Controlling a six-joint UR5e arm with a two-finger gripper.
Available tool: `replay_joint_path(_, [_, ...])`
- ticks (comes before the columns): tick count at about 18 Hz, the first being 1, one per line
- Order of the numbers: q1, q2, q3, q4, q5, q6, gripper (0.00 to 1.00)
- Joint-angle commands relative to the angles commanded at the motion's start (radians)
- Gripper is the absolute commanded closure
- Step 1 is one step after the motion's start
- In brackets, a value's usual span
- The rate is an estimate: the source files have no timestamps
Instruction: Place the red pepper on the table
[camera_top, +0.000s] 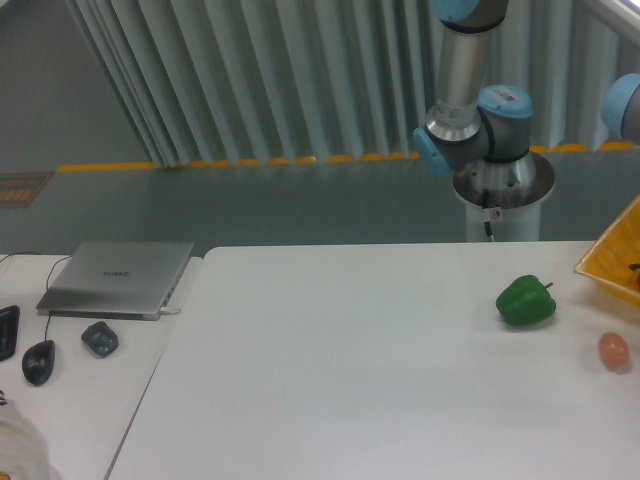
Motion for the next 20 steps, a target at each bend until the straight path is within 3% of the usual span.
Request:
replay_joint_path(7, [-0.018, 0.034, -0.009, 0.000, 0.005, 0.023, 0.00])
replay_joint_path(13, [-0.018, 0.106, -0.092, 0.043, 0.009, -0.005, 0.00])
replay_joint_path(20, [-0.012, 0.138, -0.109, 0.046, 0.011, 0.047, 0.00])
